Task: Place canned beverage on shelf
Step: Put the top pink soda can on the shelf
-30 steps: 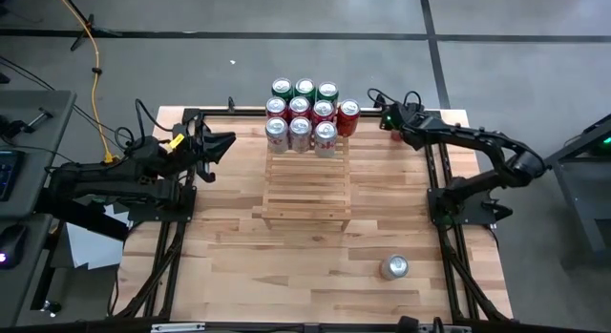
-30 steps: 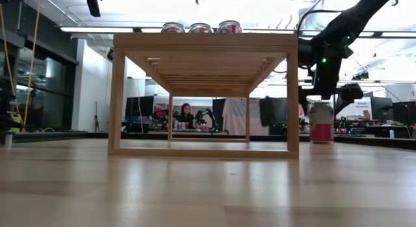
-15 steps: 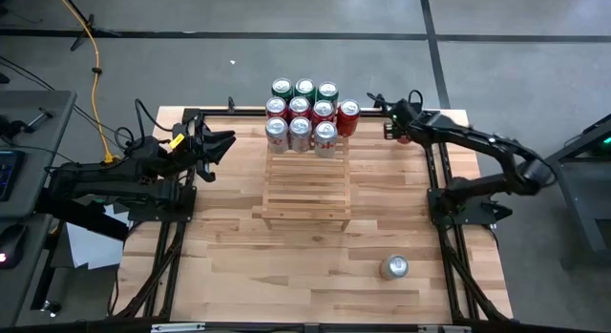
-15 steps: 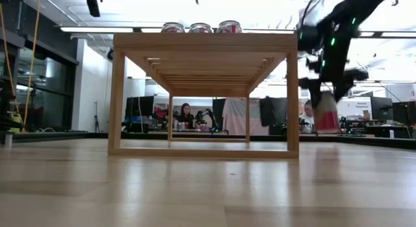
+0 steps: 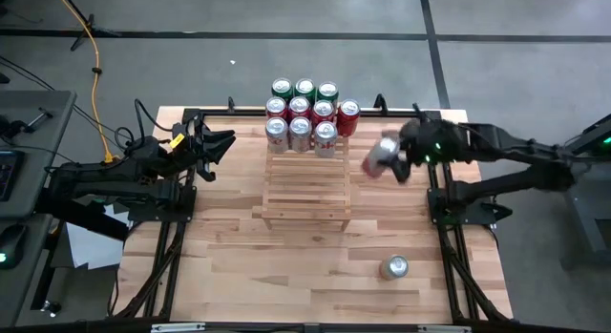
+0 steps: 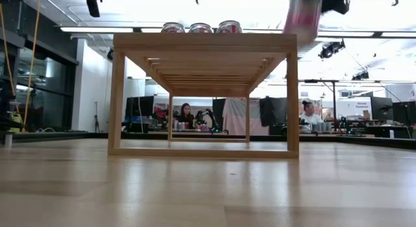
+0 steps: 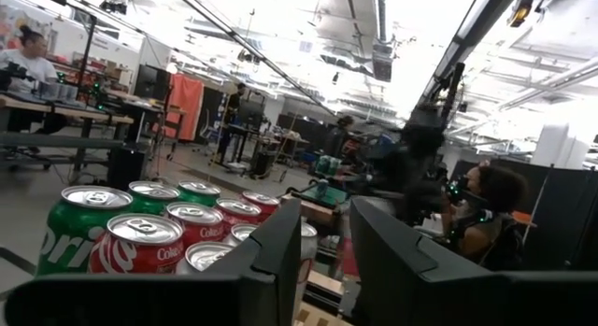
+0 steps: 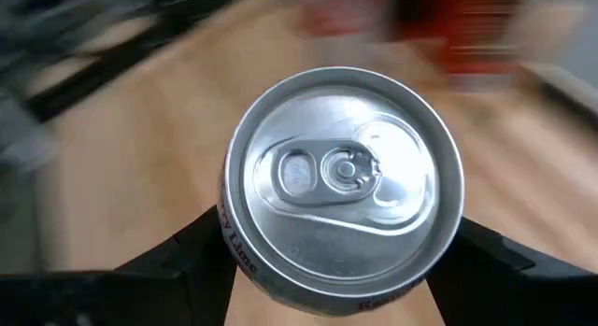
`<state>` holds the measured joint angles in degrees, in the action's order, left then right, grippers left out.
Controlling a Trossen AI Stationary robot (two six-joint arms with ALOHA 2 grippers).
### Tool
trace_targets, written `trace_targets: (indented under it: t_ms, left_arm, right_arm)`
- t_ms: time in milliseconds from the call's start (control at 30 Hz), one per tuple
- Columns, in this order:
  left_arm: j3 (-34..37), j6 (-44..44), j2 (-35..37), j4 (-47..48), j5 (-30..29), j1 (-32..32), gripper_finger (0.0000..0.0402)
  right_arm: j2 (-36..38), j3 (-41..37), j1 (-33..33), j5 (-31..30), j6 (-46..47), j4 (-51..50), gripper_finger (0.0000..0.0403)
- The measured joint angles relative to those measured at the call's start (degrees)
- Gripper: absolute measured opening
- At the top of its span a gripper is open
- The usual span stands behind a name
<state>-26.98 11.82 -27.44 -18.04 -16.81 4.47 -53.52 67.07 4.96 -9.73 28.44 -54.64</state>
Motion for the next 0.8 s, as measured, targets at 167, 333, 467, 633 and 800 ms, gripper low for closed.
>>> trace_targets:
  t_ms: [167, 333, 467, 633, 800]
  left_arm:
    - [0.0, 0.07, 0.0, -0.02, -0.54, 0.0, 0.0088]
    - [-2.37, 2.41, -1.5, 0.68, -0.24, -0.32, 0.0104]
    - [-7.44, 4.09, -5.65, 6.02, 4.42, -1.58, 0.015]
    - [-14.76, 5.62, -12.32, 14.76, 10.99, -3.67, 0.023]
    - [-19.85, 5.15, -17.87, 15.18, 15.08, -5.99, 0.0303]
  right_arm:
    - [-6.4, 4.9, -13.73, 0.01, 0.42, 4.75, 0.0264]
    - [-17.01, 10.31, -18.17, -5.14, -6.77, 10.6, 0.0264]
    - [-24.78, 17.46, -17.32, -5.05, -14.43, 12.5, 0.0264]
    - [-30.96, 26.9, -14.52, -0.77, -21.28, 10.61, 0.0264]
    - [-33.29, 33.71, -11.89, 4.0, -23.74, 10.46, 0.0264]
